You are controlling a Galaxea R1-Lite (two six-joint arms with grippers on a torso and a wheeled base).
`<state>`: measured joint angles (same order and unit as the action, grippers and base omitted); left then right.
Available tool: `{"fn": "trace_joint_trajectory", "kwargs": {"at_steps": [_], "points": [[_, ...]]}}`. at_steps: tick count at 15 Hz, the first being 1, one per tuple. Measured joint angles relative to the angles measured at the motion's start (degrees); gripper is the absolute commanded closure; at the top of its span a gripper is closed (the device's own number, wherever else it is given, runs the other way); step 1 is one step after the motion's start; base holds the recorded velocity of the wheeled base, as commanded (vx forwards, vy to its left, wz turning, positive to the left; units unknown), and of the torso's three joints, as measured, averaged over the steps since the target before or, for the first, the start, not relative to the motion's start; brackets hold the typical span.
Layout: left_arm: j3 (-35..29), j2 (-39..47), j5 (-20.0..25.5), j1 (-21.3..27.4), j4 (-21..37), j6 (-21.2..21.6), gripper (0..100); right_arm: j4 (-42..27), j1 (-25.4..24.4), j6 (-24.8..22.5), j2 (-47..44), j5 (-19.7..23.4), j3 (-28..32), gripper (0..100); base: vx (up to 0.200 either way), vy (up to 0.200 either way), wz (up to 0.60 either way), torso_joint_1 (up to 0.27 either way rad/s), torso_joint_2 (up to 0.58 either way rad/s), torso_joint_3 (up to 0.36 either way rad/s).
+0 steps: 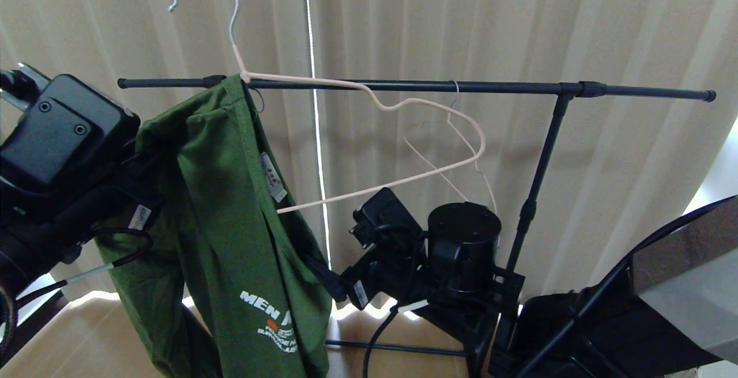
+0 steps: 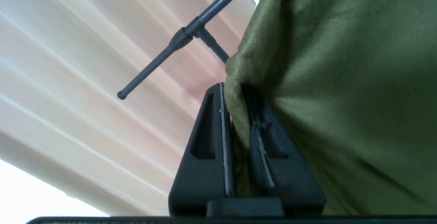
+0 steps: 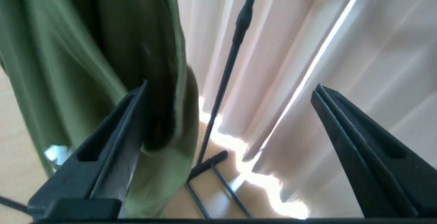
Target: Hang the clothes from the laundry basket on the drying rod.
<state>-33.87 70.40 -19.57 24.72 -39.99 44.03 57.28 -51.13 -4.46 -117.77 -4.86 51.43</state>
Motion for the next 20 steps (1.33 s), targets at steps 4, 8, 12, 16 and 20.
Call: {"fn": "trace_joint_trajectory", "kwargs": {"at_steps": [4,8,12,16,20], "points": [[-0.4,0.0,0.0,-0.2,0.0,-0.1,100,-0.1,0.0,0.0,-0.3,-0.1,-1.7,100,0.0,0.0,0.0,0.0,0.0,0.0],[-0.4,0.0,0.0,-0.7,-0.1,0.0,100,-0.1,0.9,-0.1,3.2,-0.5,-6.7,100,0.0,0.0,0.0,0.0,0.0,0.0],[0.5,0.1,0.0,-3.8,0.0,0.9,100,-0.3,5.7,-0.2,10.8,-0.8,-12.7,100,0.0,0.0,0.0,0.0,0.0,0.0],[2.3,0.4,0.0,-5.8,-0.1,6.5,100,-0.8,12.9,-0.6,17.4,-0.7,-14.9,100,0.0,0.0,0.0,0.0,0.0,0.0],[4.9,0.4,0.0,-6.0,-0.1,8.3,100,-0.9,17.0,-1.0,19.5,-0.7,-13.8,100,0.0,0.0,0.0,0.0,0.0,0.0]]}}
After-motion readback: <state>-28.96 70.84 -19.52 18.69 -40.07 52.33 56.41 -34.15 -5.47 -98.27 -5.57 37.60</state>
